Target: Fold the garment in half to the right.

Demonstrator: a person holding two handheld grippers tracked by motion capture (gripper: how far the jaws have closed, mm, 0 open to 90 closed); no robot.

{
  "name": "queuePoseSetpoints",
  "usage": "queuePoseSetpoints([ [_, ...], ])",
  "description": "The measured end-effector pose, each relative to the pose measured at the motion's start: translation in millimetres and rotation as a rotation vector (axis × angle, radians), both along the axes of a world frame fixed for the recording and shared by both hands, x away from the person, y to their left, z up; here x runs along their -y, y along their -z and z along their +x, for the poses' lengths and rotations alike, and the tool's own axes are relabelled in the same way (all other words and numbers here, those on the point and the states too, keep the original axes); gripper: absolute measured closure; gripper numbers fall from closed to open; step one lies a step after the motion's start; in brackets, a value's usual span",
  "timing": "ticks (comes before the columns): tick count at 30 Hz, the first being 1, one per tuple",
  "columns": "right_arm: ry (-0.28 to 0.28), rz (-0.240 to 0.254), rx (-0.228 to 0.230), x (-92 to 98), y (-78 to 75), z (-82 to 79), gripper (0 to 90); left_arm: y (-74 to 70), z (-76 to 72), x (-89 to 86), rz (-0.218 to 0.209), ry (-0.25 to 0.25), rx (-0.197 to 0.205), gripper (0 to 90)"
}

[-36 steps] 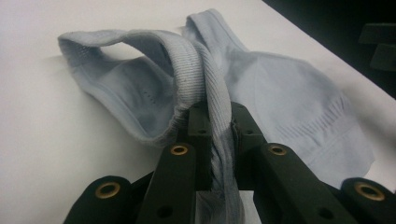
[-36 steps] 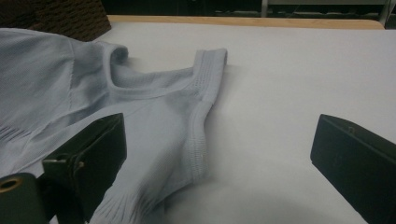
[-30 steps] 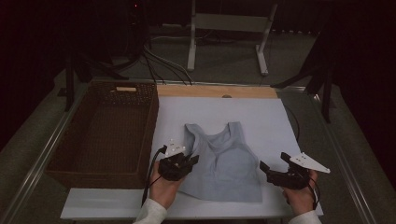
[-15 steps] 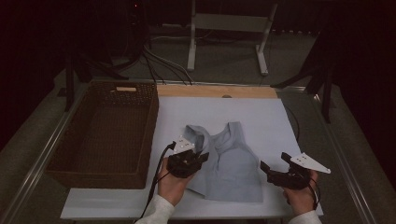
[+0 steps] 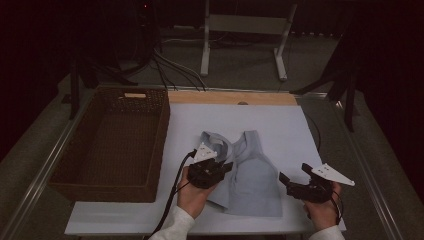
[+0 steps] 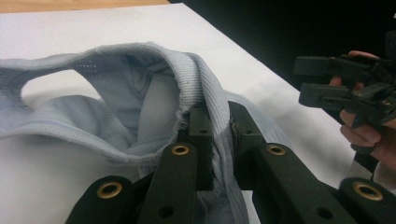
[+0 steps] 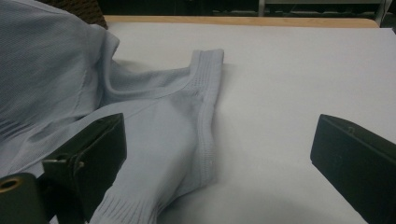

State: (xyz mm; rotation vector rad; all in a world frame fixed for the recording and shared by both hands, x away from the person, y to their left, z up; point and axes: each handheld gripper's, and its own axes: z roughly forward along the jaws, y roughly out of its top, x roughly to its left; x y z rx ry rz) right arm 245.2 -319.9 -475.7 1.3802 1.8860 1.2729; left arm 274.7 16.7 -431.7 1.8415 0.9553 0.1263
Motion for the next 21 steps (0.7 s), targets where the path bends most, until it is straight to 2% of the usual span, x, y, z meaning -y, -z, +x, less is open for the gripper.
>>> queuePoseSetpoints([
  [15, 0.001, 0.001, -0.001, 1.0, 0.3, 0.2, 3.9, -3.8, 5.0, 24.5, -0.01, 0.06, 0.001, 82.4],
  [21, 0.007, 0.004, 0.0, 2.4, -0.1, -0.2, 3.8, -3.1, 6.1, 31.4, -0.023, 0.068, -0.005, 82.4],
])
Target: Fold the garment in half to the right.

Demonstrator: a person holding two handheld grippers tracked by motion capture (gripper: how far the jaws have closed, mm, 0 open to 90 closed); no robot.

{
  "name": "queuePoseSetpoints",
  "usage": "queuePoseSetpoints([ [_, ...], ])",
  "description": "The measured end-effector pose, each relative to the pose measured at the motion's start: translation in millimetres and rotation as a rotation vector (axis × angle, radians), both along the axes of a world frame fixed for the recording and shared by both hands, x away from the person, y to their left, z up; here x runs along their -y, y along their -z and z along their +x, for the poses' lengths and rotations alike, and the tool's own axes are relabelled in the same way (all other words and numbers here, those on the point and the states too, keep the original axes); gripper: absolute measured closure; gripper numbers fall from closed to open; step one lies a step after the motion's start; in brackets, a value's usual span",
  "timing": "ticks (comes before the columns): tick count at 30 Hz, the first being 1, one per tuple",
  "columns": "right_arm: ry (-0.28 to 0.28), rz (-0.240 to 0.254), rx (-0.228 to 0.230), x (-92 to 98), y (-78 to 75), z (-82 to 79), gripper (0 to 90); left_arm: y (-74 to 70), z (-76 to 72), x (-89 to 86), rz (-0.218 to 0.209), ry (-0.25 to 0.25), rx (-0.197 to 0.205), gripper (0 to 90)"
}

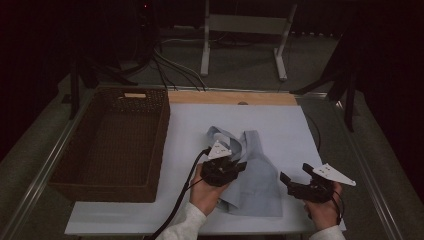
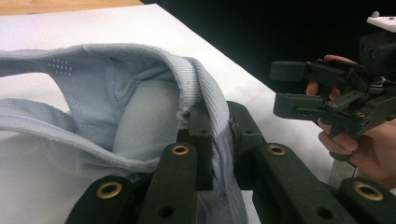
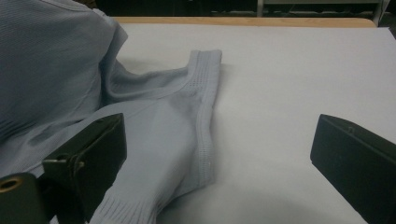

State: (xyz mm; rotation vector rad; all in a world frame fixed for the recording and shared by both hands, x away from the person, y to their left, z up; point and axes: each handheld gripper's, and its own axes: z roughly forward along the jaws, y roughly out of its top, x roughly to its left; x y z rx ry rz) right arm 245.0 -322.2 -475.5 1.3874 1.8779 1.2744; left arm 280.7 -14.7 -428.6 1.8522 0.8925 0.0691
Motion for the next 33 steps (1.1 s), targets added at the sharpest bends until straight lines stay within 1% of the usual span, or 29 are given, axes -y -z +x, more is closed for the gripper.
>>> queuePoseSetpoints([
  [9, 0.002, 0.0, 0.002, 0.5, 0.0, 0.1, 3.9, 1.1, 2.5, 11.0, -0.003, 0.024, -0.008, 82.4],
  [11, 0.008, 0.005, 0.0, 1.1, -0.2, -0.1, 3.8, 2.0, 2.8, 16.2, -0.005, 0.035, -0.011, 82.4],
  [16, 0.01, 0.011, 0.0, 2.2, -0.5, -0.3, 3.9, 4.0, 4.1, 22.3, -0.011, 0.042, -0.016, 82.3],
  [21, 0.01, 0.012, 0.001, 2.4, -0.5, -0.3, 3.9, 5.1, 4.9, 24.4, -0.013, 0.049, -0.014, 82.3],
  [33, 0.011, 0.014, 0.003, 2.6, -0.6, -0.3, 3.8, 8.8, 6.8, 28.3, -0.035, 0.059, -0.012, 82.2],
])
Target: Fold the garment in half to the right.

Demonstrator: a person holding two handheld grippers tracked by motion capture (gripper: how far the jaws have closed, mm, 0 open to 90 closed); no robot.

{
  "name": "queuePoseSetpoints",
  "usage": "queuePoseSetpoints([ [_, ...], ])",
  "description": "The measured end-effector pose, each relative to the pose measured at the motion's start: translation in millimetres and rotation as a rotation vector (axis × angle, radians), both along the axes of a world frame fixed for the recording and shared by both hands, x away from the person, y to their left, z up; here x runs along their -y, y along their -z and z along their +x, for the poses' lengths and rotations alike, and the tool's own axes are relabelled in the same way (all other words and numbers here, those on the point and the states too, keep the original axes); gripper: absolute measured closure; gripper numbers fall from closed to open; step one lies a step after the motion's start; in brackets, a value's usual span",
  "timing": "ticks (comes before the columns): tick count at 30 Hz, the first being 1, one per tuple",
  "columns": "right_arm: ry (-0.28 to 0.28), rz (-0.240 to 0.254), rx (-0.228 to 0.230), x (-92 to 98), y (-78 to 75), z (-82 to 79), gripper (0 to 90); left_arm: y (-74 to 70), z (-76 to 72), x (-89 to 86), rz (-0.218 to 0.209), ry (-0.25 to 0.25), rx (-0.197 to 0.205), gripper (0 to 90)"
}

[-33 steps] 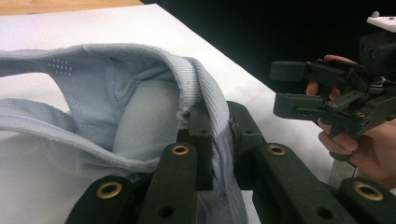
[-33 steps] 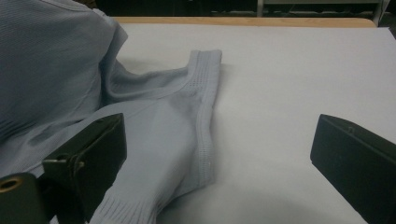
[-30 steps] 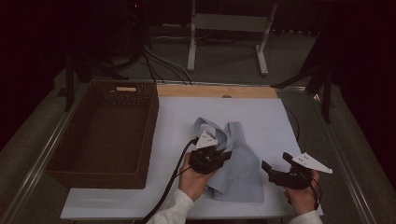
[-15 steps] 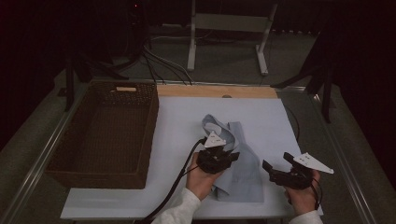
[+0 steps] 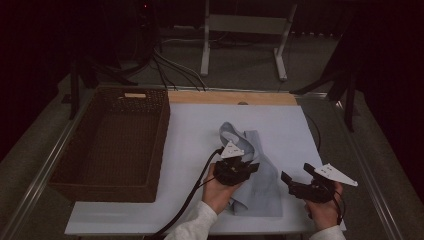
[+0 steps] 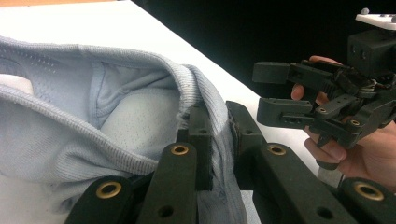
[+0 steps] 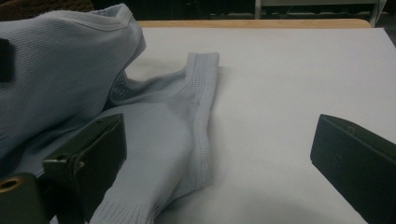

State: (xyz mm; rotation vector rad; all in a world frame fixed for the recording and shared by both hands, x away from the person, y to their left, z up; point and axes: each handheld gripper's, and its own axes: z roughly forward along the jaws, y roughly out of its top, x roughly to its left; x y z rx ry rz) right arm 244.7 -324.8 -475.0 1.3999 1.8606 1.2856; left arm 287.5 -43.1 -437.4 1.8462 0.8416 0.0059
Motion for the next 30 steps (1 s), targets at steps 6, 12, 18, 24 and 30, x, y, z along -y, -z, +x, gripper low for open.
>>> queuePoseSetpoints([
  [6, 0.006, 0.003, 0.001, 0.8, -0.1, 0.0, 3.8, 1.8, 0.6, 3.0, -0.006, 0.006, -0.002, 82.2],
  [12, 0.011, 0.009, 0.002, 1.7, -0.2, -0.1, 3.8, 2.8, 0.4, 6.0, -0.011, 0.019, 0.004, 82.1],
  [18, 0.012, 0.01, 0.002, 1.9, -0.1, -0.1, 3.8, 4.3, 1.1, 9.3, -0.017, 0.029, 0.0, 82.1],
  [24, 0.014, 0.013, 0.001, 2.4, 0.0, 0.1, 3.8, 5.5, 1.6, 11.7, -0.017, 0.033, -0.006, 82.1],
  [30, 0.015, 0.015, 0.001, 2.7, 0.1, 0.2, 3.9, 5.8, 2.5, 14.8, -0.023, 0.043, -0.006, 82.1],
])
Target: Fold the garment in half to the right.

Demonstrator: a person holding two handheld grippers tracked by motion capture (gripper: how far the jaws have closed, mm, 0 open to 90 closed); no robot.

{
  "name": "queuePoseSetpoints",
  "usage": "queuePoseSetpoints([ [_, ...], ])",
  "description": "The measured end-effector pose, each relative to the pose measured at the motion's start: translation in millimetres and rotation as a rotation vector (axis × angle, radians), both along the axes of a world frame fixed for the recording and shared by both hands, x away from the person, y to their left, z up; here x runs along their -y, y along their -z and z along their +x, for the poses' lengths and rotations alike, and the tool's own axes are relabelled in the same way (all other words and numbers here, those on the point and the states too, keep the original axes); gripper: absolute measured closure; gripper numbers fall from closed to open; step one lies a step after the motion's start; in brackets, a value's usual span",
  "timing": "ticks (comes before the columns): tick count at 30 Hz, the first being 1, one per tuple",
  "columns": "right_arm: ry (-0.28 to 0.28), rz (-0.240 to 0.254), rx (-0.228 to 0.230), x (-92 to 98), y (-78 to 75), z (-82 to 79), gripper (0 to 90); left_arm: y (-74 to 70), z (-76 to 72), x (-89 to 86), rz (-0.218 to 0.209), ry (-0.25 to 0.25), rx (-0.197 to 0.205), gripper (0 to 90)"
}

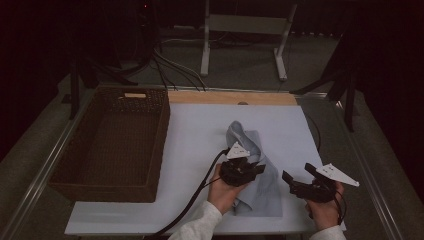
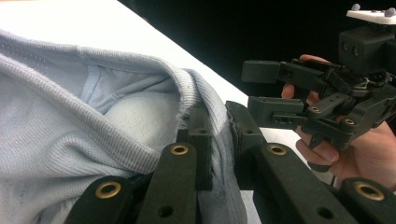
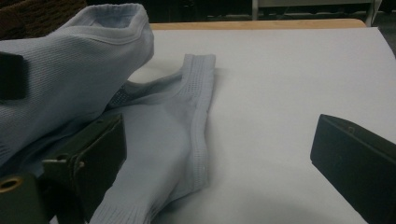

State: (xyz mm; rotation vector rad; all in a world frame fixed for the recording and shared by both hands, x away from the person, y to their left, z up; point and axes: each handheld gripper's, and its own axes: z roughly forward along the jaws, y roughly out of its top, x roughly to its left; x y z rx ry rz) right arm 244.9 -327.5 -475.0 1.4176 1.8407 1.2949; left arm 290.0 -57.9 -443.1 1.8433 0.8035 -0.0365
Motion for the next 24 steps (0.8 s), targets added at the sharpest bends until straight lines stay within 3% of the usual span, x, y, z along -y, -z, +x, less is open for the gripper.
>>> queuePoseSetpoints([
  [9, 0.003, 0.003, 0.003, 1.3, -0.2, -0.1, 3.8, 0.4, 1.4, 7.0, -0.005, 0.007, -0.006, 82.0],
  [24, 0.014, 0.014, 0.008, 2.8, -0.7, -0.5, 3.8, 13.1, 7.6, 18.0, 0.01, 0.014, -0.05, 81.4],
])
